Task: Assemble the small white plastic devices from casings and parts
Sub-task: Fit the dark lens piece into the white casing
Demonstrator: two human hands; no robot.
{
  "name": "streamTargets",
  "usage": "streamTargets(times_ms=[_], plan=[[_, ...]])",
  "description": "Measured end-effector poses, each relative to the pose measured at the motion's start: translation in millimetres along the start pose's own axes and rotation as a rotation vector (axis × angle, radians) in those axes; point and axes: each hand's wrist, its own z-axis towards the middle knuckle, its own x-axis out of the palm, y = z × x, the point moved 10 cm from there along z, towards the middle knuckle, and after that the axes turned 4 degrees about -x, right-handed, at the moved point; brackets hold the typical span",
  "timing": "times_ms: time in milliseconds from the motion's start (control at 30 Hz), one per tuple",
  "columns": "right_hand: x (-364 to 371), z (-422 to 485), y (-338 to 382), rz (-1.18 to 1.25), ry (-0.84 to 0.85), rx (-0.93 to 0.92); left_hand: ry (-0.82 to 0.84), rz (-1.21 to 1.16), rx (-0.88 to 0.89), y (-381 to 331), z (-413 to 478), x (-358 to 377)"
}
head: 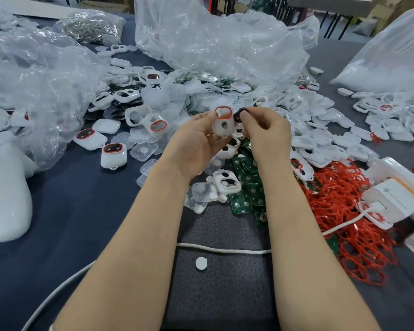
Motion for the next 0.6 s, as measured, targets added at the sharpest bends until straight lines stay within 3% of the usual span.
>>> streamTargets(times_ms=[100,167,367,600], plan=[[7.4,-5.1,-17.5,0.397,-0.017,0.233,-0.020,0.003,0.022,-0.2,0.8,-1.7],[14.0,-7.5,-22.2,0.504,0.001,0.314,-0.020,0.017,0.020,1.5,0.6,-1.6],[10.0,-9.1,-28.1,0.527,-0.056,0.369,0.024,-0.083,0.021,1.3,0.6,2.5],[22.2,-9.3,-21.1,0.412,0.087,0.321,-0.116,0.106,0.110,-0.7,3.5,-7.4]])
